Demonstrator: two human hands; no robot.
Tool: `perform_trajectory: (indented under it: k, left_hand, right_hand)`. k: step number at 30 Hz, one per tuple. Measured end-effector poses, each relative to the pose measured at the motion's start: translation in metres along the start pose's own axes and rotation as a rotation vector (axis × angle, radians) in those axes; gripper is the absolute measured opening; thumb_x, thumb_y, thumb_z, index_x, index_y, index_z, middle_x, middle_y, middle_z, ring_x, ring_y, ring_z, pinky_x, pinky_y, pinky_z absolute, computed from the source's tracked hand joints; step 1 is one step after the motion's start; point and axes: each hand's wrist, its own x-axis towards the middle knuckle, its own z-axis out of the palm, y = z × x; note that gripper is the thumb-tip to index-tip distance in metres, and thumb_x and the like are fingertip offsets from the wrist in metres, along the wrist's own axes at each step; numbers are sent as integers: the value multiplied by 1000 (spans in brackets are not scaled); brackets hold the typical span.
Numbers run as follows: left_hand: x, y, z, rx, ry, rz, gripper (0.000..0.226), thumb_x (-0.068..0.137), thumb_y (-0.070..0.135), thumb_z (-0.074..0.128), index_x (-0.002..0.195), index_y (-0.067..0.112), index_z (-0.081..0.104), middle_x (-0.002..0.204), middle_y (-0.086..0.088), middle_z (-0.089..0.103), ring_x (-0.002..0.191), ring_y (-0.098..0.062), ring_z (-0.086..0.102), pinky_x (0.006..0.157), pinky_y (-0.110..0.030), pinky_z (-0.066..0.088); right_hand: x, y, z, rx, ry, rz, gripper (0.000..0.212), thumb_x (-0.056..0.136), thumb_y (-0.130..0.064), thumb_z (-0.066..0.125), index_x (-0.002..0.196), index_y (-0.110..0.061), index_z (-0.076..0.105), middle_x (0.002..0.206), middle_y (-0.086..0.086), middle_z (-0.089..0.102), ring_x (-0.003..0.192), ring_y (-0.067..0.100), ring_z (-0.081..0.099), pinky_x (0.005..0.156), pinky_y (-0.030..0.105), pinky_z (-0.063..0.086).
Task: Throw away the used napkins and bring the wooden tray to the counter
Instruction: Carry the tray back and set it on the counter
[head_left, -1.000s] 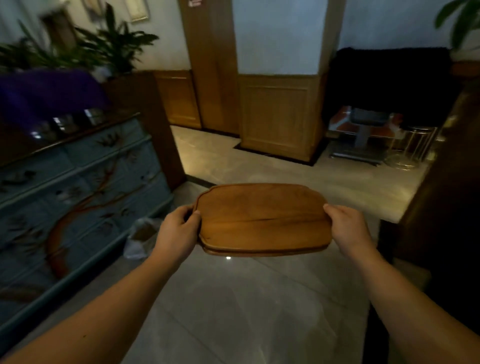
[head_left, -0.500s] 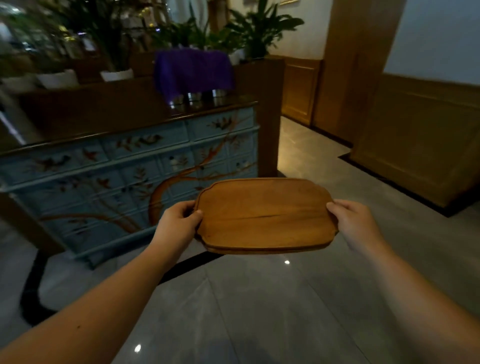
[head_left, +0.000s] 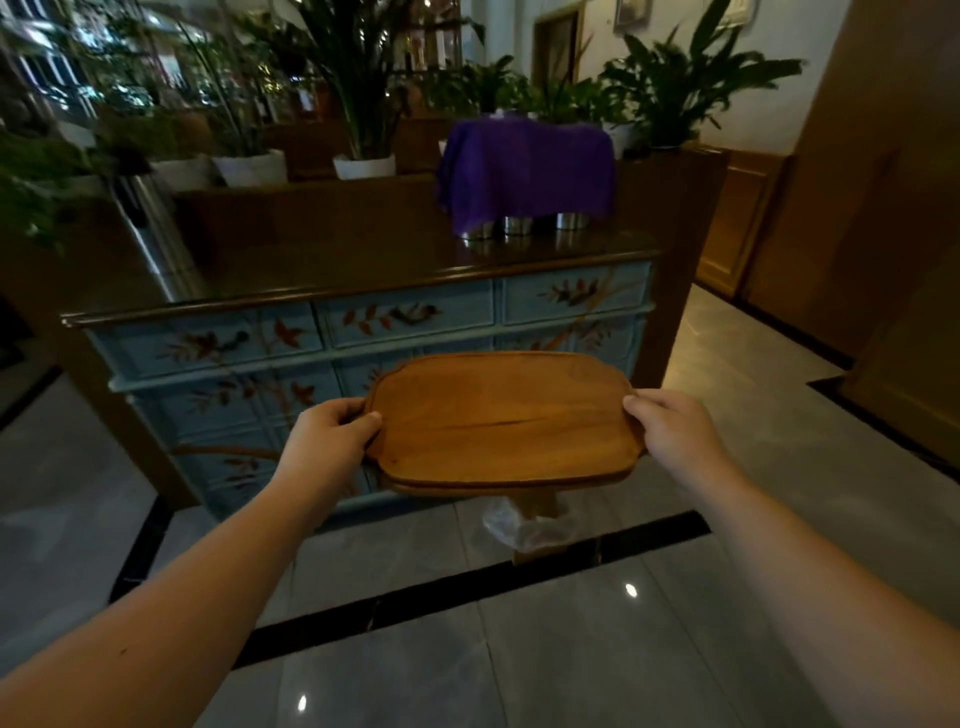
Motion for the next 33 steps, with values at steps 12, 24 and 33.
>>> perform_trajectory:
  k: [12, 24, 33]
  left_hand:
    - [202, 9, -36, -10, 120, 6, 18, 87, 21, 64, 104, 20, 66, 93, -4, 73, 80, -18, 71, 77, -40, 58]
    - [422, 20, -36, -227, 260, -119, 10, 86, 10, 65, 91, 8, 73, 79, -12, 76, 69, -24, 71, 62, -34, 57]
    - [563, -17, -101, -139, 288, -147, 10, 85, 15, 65, 84, 15, 74, 78, -10, 76, 74, -26, 73, 74, -46, 58]
  right_hand:
    - [199, -25, 136, 61, -82, -32, 27, 94, -30, 56, 110, -16, 71, 105, 3, 70, 96, 21, 64, 89, 48, 52]
    - [429, -65, 246, 46, -325, -58, 35, 95, -29, 54, 65, -36, 71, 78, -13, 72, 72, 8, 67, 63, 29, 49]
    - [522, -98, 371, -20, -389, -73, 30, 94, -26, 56, 71, -37, 71, 75, -12, 73, 78, 10, 69, 70, 34, 54]
